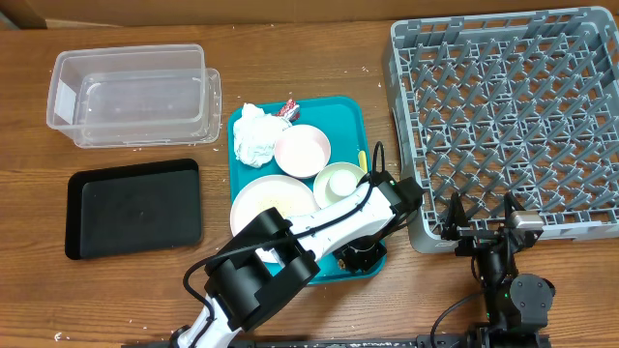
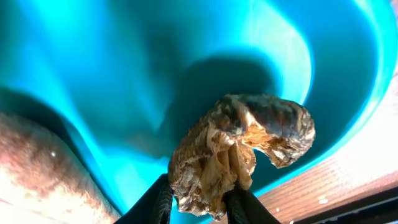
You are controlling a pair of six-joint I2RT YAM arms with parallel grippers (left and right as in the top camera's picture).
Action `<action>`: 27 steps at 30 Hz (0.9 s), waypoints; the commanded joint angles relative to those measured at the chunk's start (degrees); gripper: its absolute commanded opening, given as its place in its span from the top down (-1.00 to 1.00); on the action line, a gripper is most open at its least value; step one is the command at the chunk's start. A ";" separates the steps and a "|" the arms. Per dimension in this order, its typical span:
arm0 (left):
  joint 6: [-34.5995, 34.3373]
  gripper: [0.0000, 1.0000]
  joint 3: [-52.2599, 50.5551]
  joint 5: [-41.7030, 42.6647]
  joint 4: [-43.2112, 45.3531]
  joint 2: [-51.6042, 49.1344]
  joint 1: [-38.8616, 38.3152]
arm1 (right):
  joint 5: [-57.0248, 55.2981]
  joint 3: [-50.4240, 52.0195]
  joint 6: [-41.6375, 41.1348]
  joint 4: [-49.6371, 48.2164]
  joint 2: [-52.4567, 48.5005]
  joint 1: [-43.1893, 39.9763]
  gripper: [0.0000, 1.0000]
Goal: Sort waste into correct bins and load items into the dishwasher
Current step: 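Close the left gripper on the brown food scrap, then lift the scrap and carry it left over the black tray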
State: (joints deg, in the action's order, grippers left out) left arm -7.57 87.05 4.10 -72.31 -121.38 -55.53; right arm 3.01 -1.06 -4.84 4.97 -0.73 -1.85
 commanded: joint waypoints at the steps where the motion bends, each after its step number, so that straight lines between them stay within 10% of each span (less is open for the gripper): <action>1: -0.39 0.73 2.36 0.46 -1.16 -0.44 -0.48 | 0.11 0.59 0.17 -0.35 0.57 -0.04 -1.00; 27: -1.49 0.92 16.44 0.44 -12.11 -0.44 7.61 | 0.11 0.59 0.17 -0.37 0.57 -0.04 -1.00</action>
State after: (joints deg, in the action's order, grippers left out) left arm -8.64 100.84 4.12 -83.29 -121.43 -51.37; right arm 3.01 -1.06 -4.86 4.99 -0.73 -1.85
